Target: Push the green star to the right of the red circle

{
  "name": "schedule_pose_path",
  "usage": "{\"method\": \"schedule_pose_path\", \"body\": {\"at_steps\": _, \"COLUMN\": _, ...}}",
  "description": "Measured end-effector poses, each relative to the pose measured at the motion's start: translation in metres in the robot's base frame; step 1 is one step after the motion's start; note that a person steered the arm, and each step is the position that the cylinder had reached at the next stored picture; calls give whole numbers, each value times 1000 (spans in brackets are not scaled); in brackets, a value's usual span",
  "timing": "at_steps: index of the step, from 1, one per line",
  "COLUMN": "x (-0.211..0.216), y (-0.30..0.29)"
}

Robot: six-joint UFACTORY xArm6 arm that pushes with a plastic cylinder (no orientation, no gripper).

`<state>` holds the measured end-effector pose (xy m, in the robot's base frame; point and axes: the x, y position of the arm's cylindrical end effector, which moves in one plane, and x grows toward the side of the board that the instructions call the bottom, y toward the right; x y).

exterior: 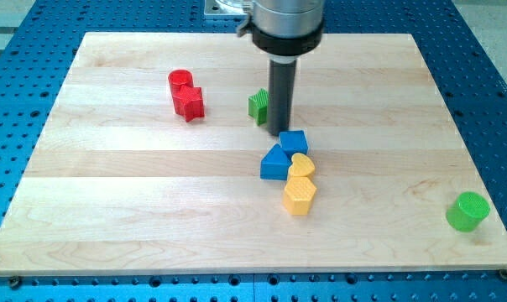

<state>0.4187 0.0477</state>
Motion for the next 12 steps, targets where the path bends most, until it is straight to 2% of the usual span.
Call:
{"method": "schedule_pose_path", "body": {"at_steps": 2, "x": -6, "y": -33}}
{"method": "schedule_pose_path", "body": {"at_steps": 4, "x": -21, "y": -19}}
{"method": "schedule_pose_path", "body": {"at_steps": 6, "x": -30, "y": -89}}
{"method": "schedule_pose_path", "body": {"at_steps": 7, "x": -21, "y": -34}}
{"method": "schedule_pose_path", "body": {"at_steps": 8, "x": -28, "y": -5}}
{"method": "schedule_pose_path", "body": {"at_steps": 9, "x": -48, "y": -35}}
{"method": "schedule_pose_path", "body": {"at_steps": 10, "x": -52, "y": -73}}
{"method": "schedule_pose_path", "body": {"at_steps": 11, "x": -52, "y": -84}}
{"method": "schedule_pose_path", "body": {"at_steps": 12, "x": -52, "y": -29}}
